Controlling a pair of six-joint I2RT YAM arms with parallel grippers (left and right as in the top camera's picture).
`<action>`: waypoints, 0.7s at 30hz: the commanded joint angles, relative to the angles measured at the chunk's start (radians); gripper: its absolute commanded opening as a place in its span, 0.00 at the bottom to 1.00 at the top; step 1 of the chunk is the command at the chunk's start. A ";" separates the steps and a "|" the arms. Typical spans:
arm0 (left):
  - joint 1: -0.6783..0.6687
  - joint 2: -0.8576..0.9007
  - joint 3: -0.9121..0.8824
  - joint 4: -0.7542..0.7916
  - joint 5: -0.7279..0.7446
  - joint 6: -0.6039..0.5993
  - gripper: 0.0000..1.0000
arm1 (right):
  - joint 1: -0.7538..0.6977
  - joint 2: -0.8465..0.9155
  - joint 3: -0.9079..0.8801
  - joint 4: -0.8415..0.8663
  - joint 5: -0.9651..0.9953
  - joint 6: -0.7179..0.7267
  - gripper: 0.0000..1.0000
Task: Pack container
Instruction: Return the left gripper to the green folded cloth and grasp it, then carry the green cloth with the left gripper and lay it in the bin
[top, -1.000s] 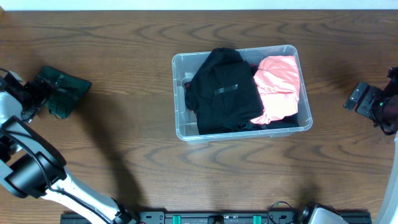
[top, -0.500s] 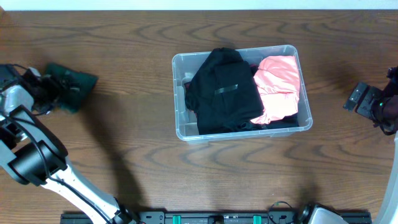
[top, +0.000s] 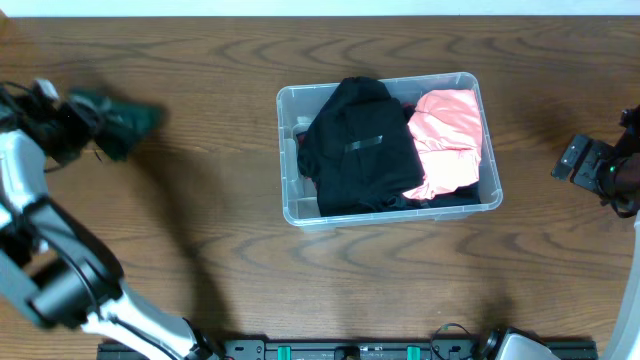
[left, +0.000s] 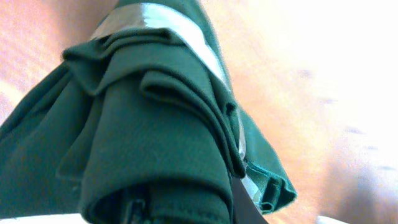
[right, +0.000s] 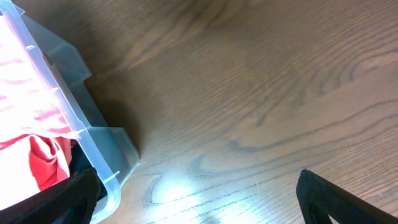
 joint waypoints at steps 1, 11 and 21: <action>-0.028 -0.173 0.019 -0.002 0.127 -0.032 0.06 | -0.006 -0.004 0.000 0.000 -0.012 -0.014 0.99; -0.341 -0.430 0.019 -0.163 0.154 -0.013 0.06 | -0.006 -0.004 0.000 -0.001 -0.026 -0.014 0.99; -0.765 -0.369 0.018 -0.335 0.141 0.198 0.06 | -0.006 -0.004 0.000 -0.001 -0.026 -0.013 0.99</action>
